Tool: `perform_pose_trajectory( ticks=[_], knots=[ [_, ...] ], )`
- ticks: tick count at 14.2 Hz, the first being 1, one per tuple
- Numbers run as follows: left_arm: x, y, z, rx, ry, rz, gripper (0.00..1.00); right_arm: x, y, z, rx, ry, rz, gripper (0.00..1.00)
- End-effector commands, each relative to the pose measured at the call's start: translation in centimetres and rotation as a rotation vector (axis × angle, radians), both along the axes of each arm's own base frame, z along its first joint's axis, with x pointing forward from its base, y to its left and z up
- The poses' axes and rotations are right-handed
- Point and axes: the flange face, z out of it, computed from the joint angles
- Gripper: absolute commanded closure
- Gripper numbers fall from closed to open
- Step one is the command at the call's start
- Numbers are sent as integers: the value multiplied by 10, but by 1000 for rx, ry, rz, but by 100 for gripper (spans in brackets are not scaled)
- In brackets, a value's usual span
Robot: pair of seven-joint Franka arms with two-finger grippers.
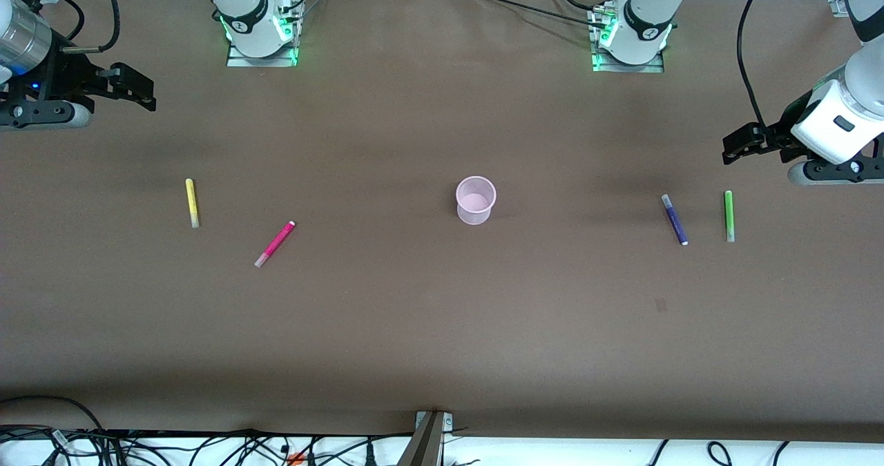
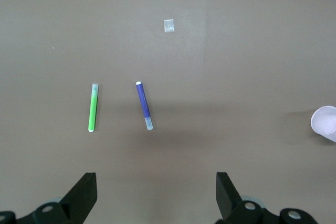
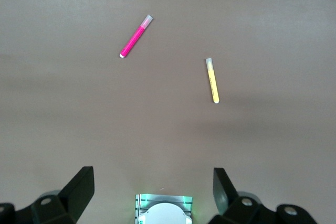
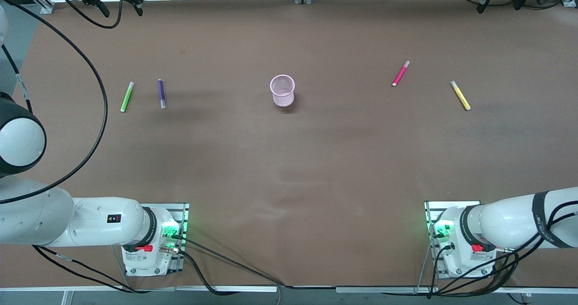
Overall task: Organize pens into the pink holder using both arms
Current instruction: 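Reach the left gripper down over the purple marker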
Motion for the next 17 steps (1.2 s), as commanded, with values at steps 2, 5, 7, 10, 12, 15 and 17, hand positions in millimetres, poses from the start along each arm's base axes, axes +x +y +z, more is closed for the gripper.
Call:
perform_pose_trajectory(
  ticks=[2, 5, 7, 10, 12, 15, 17],
  knots=[
    [2, 10, -20, 19, 101, 31, 0, 2, 2, 5, 3, -5, 5, 0],
    [18, 21, -66, 21, 172, 48, 0, 2, 2, 4, 3, -4, 5, 0],
    [36, 38, -112, 15, 189, 72, 0, 2, 2, 5, 3, -5, 7, 0],
    [53, 54, -170, 25, 161, 63, 0, 2, 2, 4, 3, -4, 7, 0],
    [48, 55, -203, 68, 135, 34, 0, 2, 1, 4, 1, -5, 5, 0],
    [26, 56, -255, 58, 97, 39, 0, 2, 1, 4, 1, -5, 5, 0],
    [18, 56, -283, 50, 42, 36, 0, 2, 1, 4, 1, -4, 5, 0]
  ],
)
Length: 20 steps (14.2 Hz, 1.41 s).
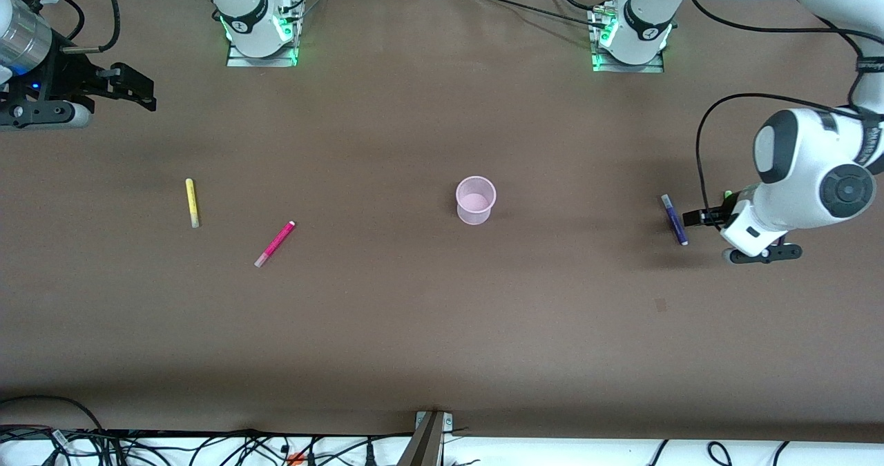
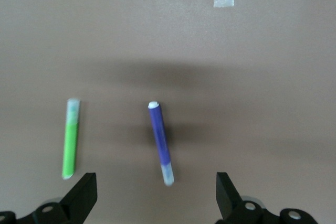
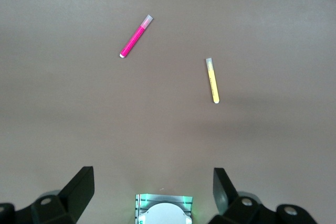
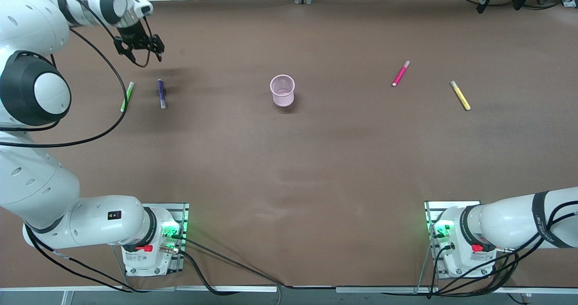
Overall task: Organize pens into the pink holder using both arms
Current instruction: 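Reach the left gripper down over the purple marker, then close the left gripper on the purple marker and lift it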
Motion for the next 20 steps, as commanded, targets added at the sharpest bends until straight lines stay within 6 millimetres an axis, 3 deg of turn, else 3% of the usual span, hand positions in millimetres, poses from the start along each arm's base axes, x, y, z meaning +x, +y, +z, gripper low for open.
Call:
perform_pose_trajectory(
  ticks=[1, 7, 8, 10, 11, 20],
  knots=[
    [-21, 1, -29, 12, -68, -19, 0, 2, 2, 5, 3, -5, 6, 0],
    [-21, 14, -95, -8, -100, -5, 0, 2, 0, 4, 1, -2, 3, 0],
    [-22, 26, -102, -9, -91, 8, 10, 2, 0, 4, 1, -2, 3, 0],
    [-22, 30, -106, -11, -85, 16, 40, 2, 0, 4, 1, -1, 2, 0],
    [-20, 31, -105, -12, -90, 22, 47, 2, 0, 4, 1, -1, 2, 0],
    [-5, 32, -121, -22, -93, 27, 59, 1, 4, 5, 1, -5, 10, 0]
  ],
)
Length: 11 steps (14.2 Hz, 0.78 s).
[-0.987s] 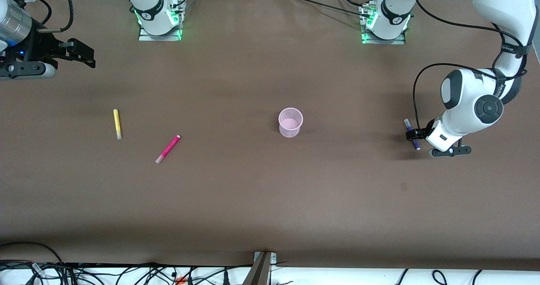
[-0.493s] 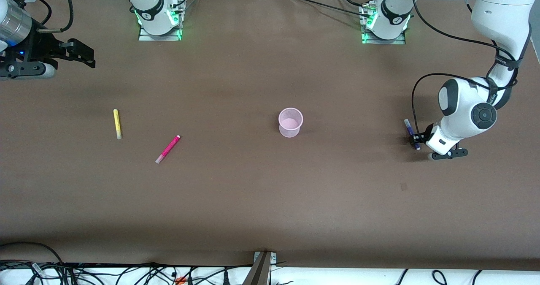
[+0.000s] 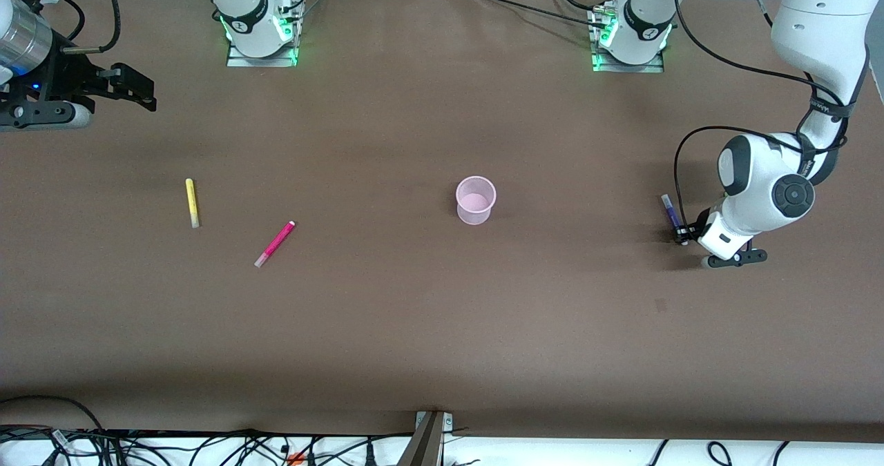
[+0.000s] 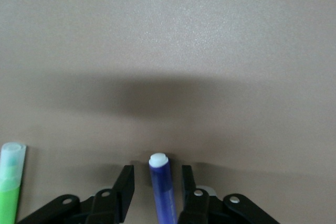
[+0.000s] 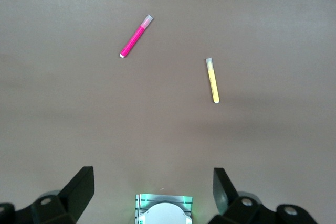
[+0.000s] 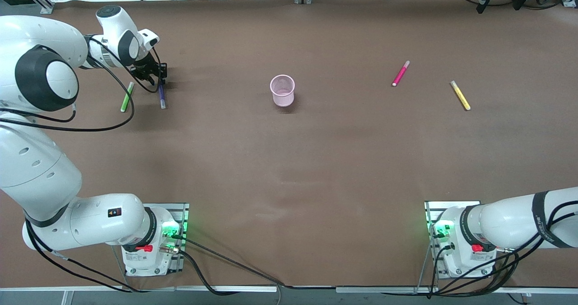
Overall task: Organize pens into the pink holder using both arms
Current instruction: 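Close the left gripper on the purple marker and lift it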
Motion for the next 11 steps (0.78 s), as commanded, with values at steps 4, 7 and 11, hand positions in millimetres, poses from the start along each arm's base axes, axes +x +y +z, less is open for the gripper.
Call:
perform_pose_trajectory(
  ticks=[4, 7, 11],
  knots=[
    [6, 0, -6, 1, 0, -2, 90, 1, 4, 5, 3, -6, 9, 0],
    [6, -4, -7, -2, 8, -4, 100, 1, 4, 5, 3, -3, 10, 0],
    [18, -38, 48, -14, 9, -53, 100, 1, 4, 6, 2, -3, 3, 0]
  ],
)
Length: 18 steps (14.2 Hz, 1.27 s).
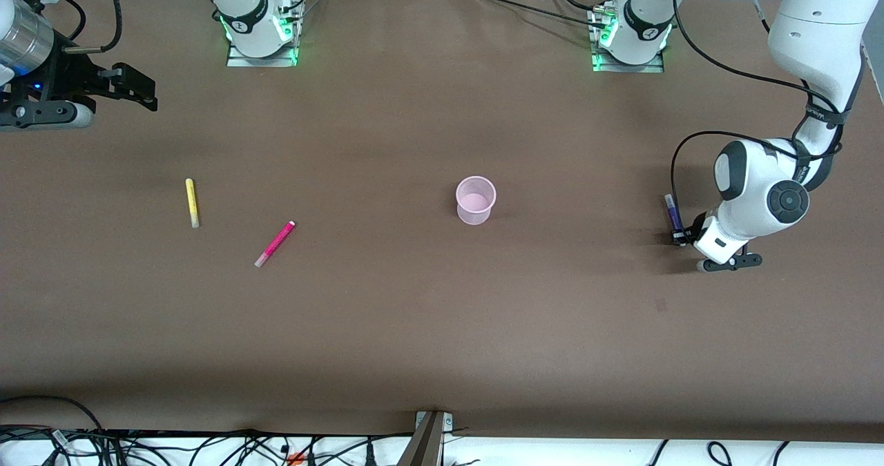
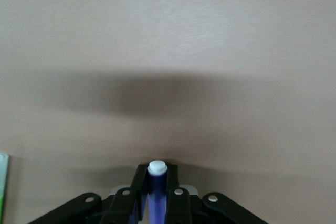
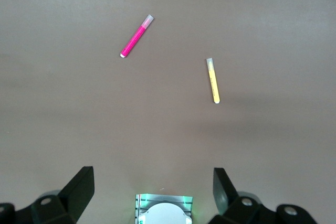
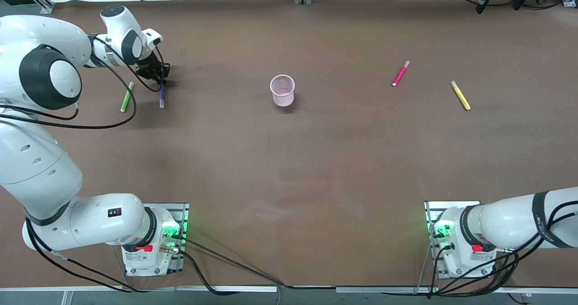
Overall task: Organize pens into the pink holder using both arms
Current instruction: 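Close the left gripper on the purple marker and lift it, then carry the purple marker with the left gripper over the pink cup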
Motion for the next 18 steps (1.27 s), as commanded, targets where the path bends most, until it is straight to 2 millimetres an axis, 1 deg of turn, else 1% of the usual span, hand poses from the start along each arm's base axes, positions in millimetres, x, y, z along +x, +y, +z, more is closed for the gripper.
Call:
perform_pose_trajectory(
  ticks=[1, 2, 5, 6, 7, 8, 9, 11, 12, 13, 14, 15, 16, 18],
  knots=[
    [14, -24, 58, 2, 46, -44, 100, 1, 3, 7, 1, -8, -7, 0],
    [20, -24, 71, -2, 81, -49, 100, 1, 2, 8, 0, -13, -10, 0],
    [37, -38, 112, -65, 125, -103, 100, 1, 3, 9, 2, -17, -10, 0],
    [39, -42, 119, -110, 138, -147, 100, 2, 2, 8, 2, -17, -12, 0],
    [39, -45, 120, -193, 130, -167, 100, 2, 2, 9, 4, -23, -12, 0],
    [40, -38, 122, -280, 110, -172, 100, 3, 2, 9, 4, -28, -12, 0],
    [40, -38, 122, -357, 89, -190, 100, 3, 3, 10, 7, -38, -10, 0],
    [42, -50, 127, -495, 39, -235, 100, 3, 5, 10, 52, -38, -14, 0],
    [43, -65, 131, -566, 17, -256, 100, 3, 4, 9, 58, -36, -15, 0],
    [40, -87, 138, -629, 21, -274, 100, 3, 4, 9, 59, -35, -14, 0],
    [39, -101, 141, -668, 21, -285, 100, 3, 4, 9, 59, -36, -14, 0],
    [38, -122, 146, -719, 11, -302, 100, 3, 4, 9, 59, -38, -14, 0],
    [37, -145, 152, -782, -14, -348, 100, 3, 4, 10, 59, -41, -14, 0],
    [34, -185, 159, -913, -96, -478, 100, 3, 4, 10, 59, -39, -12, 0]
  ],
)
